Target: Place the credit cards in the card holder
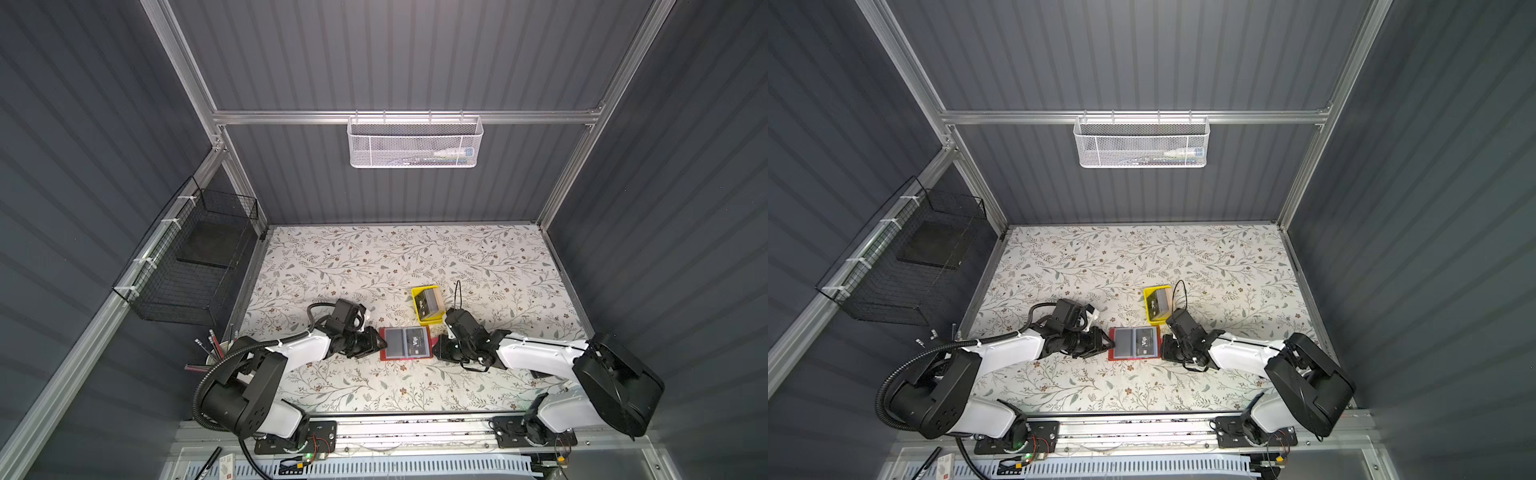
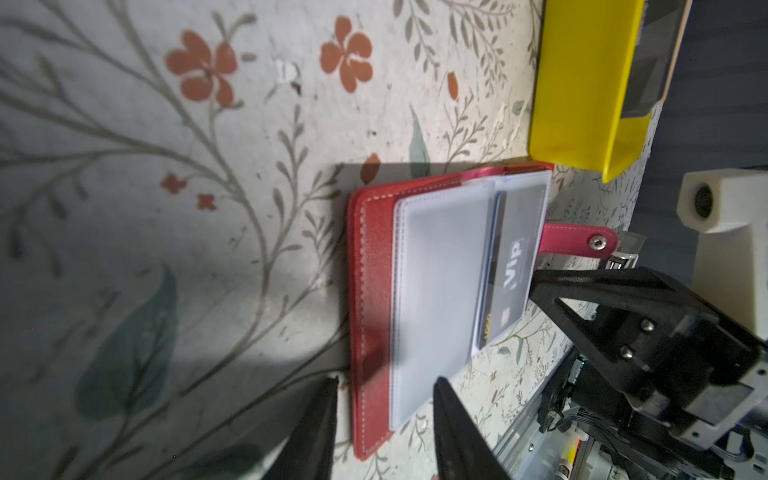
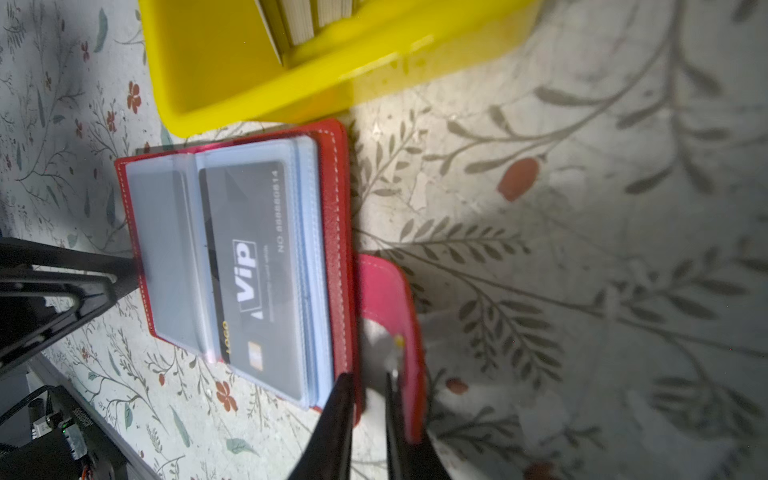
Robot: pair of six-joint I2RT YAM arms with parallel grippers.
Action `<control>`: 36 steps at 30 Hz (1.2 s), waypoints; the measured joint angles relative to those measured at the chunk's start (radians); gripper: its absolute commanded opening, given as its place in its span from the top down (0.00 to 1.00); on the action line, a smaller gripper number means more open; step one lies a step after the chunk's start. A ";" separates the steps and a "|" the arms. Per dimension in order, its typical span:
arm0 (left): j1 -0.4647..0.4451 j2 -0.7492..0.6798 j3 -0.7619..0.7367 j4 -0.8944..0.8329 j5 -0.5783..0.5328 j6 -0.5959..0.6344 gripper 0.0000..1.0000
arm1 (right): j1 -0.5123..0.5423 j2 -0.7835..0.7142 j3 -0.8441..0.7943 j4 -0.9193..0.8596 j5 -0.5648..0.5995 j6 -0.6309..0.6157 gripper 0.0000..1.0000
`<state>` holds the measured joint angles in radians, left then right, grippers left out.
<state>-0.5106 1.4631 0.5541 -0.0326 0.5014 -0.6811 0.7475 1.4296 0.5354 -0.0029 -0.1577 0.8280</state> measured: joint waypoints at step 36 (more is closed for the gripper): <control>-0.156 -0.010 0.110 0.071 0.062 -0.033 0.55 | 0.001 0.035 0.022 0.010 -0.021 -0.023 0.87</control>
<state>-0.6662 1.4528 0.6643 0.0383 0.5632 -0.7143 0.7483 1.4647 0.5571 0.0071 -0.1791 0.8051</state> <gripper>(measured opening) 0.449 0.131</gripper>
